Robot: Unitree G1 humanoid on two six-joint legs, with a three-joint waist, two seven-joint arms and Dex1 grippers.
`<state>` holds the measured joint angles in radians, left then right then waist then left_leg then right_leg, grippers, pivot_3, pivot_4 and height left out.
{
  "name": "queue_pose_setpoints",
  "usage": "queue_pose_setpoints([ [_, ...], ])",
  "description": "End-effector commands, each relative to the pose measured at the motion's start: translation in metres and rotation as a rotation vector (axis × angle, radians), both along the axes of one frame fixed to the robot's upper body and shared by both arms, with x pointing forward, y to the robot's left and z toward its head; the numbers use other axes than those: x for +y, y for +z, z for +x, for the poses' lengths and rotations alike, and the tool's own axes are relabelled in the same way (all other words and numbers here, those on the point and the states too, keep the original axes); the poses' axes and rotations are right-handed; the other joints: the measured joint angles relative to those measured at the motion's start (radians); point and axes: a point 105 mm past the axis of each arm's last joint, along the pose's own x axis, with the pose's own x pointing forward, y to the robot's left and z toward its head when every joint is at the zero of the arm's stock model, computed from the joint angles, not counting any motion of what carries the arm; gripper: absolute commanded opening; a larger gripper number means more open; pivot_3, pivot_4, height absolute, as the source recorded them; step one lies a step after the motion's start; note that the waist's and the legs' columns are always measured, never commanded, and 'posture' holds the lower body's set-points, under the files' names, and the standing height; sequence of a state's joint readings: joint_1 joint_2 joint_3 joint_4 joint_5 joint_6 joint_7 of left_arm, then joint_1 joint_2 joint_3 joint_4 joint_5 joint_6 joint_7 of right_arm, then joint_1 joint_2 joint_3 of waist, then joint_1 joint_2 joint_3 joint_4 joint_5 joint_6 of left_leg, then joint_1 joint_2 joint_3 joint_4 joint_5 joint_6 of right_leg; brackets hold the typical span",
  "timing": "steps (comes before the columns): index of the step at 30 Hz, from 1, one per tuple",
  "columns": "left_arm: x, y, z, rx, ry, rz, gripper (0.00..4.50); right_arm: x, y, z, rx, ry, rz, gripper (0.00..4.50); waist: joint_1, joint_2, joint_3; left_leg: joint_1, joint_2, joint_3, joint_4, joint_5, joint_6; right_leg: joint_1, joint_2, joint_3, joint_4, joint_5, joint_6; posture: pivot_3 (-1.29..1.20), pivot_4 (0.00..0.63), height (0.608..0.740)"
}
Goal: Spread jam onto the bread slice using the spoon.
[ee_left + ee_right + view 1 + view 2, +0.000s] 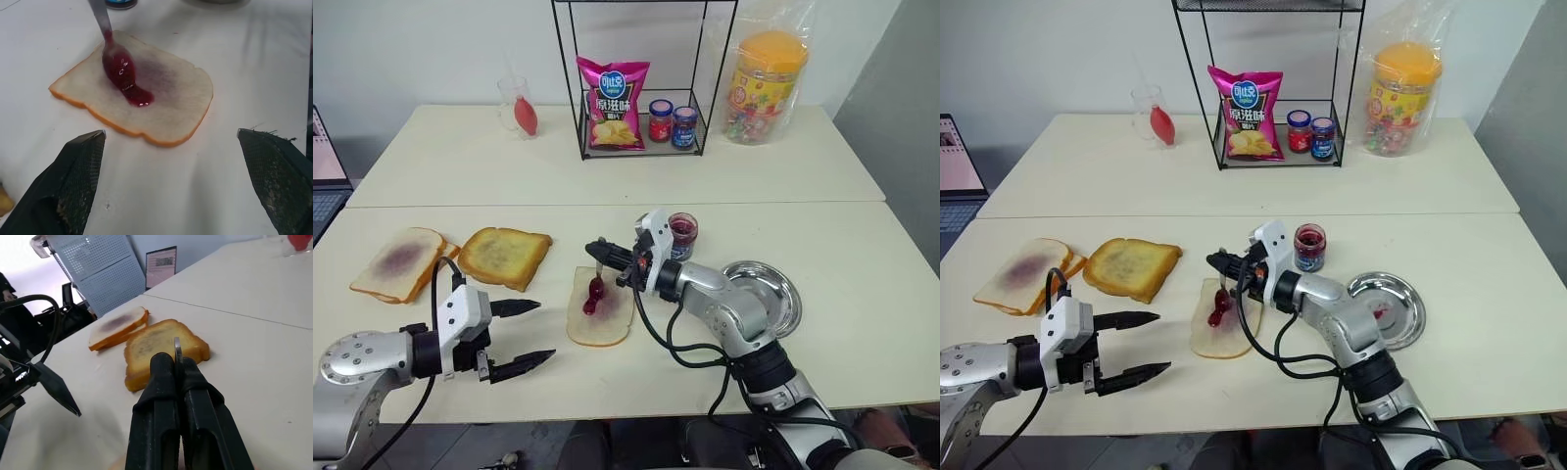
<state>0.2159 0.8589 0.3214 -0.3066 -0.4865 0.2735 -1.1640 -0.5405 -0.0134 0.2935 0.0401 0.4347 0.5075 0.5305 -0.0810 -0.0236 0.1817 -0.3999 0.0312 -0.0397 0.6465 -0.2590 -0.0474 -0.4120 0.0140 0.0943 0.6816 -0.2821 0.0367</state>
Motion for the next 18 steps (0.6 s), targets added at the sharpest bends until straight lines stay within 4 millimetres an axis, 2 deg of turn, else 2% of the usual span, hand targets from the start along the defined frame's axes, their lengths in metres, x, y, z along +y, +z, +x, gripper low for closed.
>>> queue_pose_setpoints([
  [1, 0.007, 0.011, 0.006, -0.061, 0.042, -0.001, 4.50, -0.002, 0.026, 0.000, -0.064, -0.008, 0.044, 0.07, -0.001, 0.000, 0.000, 0.000, 0.000, 0.000, 0.000, 0.000, 0.000, 0.000, 0.000, 0.000, 0.000, 0.000, 0.000, 0.00, 0.150, 0.740],
  [11, 0.005, 0.009, 0.007, -0.071, 0.030, 0.000, 4.50, -0.014, 0.043, 0.001, 0.012, -0.023, 0.106, 0.07, -0.002, 0.000, 0.000, 0.000, 0.000, 0.000, -0.001, 0.000, 0.000, 0.000, 0.000, 0.000, 0.000, 0.000, 0.000, 0.00, 0.150, 0.740],
  [15, 0.002, 0.010, 0.008, -0.073, 0.015, -0.003, 4.50, -0.012, 0.038, -0.002, 0.281, 0.028, 0.228, 0.07, -0.002, 0.000, 0.000, 0.000, 0.000, 0.000, -0.001, 0.000, 0.000, 0.000, 0.000, 0.000, 0.000, 0.000, 0.000, 0.00, 0.150, 0.740],
  [18, 0.001, 0.010, 0.008, -0.074, 0.012, -0.002, 4.50, -0.009, 0.029, -0.006, 0.384, 0.055, 0.232, 0.07, -0.003, 0.000, 0.000, 0.000, 0.000, -0.001, -0.001, 0.000, 0.000, 0.000, 0.000, -0.001, 0.000, 0.000, 0.000, 0.00, 0.150, 0.740],
])
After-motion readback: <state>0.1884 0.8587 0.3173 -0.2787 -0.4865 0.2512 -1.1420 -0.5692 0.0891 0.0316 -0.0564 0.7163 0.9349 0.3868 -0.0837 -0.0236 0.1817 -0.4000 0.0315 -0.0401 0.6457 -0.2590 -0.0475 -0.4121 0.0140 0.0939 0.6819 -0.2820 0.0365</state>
